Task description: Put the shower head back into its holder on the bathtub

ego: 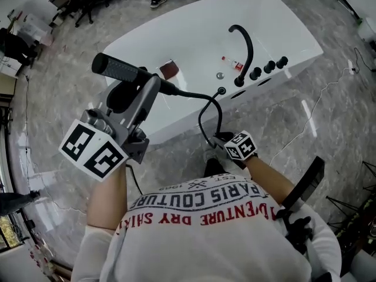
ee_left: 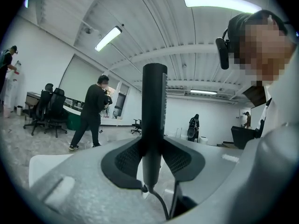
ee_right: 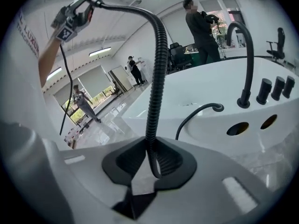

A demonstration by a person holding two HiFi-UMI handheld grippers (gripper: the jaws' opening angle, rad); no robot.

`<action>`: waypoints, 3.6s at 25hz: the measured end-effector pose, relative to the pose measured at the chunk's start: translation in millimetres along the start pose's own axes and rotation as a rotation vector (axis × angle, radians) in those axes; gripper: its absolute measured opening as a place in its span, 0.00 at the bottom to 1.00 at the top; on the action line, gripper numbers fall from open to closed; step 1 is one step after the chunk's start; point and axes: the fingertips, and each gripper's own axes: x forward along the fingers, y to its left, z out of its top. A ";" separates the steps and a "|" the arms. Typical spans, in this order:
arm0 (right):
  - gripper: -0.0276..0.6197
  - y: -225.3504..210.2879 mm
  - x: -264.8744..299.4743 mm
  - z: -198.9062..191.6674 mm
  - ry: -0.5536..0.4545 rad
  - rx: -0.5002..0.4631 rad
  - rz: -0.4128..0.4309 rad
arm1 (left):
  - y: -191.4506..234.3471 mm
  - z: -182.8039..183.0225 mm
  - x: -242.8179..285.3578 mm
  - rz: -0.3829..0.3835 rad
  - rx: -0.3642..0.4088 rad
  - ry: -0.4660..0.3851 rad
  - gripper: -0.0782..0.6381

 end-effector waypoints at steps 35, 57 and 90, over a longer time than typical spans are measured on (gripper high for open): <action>0.14 17.6 -250.5 229.3 -0.733 -0.067 -0.187 | 6.2 -67.0 -41.8 0.077 -0.060 0.053 0.30; 0.14 4.4 -346.9 401.3 -0.956 -0.252 -0.115 | 42.7 -26.4 40.1 0.089 0.007 0.018 0.30; 0.14 -32.6 -427.2 484.1 -1.104 -0.366 -0.314 | 41.2 13.3 164.0 -0.149 0.051 0.033 0.30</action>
